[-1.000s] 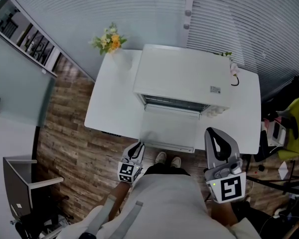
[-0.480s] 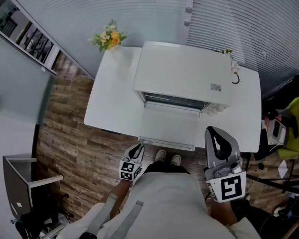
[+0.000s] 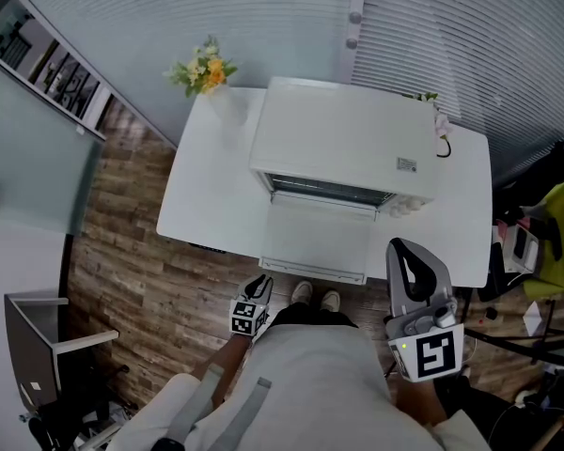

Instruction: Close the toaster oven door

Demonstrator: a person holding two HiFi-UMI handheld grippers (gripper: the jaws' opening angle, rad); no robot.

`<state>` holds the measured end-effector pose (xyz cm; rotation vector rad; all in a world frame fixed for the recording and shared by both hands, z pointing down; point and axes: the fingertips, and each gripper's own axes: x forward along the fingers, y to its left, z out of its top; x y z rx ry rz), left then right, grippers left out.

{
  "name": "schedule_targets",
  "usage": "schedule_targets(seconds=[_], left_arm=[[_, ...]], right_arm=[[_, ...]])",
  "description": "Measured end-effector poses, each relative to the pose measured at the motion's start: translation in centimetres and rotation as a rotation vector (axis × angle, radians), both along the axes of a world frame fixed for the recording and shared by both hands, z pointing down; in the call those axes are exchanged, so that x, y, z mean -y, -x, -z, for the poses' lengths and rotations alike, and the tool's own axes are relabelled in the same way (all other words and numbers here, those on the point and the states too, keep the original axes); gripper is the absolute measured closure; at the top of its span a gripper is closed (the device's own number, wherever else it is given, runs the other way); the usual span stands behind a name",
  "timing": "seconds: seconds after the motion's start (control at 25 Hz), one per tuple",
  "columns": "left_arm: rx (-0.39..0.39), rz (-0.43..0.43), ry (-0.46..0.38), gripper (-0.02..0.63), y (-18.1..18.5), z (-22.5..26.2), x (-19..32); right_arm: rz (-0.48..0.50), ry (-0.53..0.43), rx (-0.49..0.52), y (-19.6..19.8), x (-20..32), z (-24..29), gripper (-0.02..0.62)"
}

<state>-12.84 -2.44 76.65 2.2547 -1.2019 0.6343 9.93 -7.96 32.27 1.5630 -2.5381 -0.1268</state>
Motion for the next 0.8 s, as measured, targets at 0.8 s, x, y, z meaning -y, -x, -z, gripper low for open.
schedule_targets(seconds=[0.8], left_arm=[[-0.013,0.054,0.045,0.486,0.4,-1.9,1.8]], right_arm=[[0.001,0.005,-0.010,-0.3,0.4,0.0,0.591]])
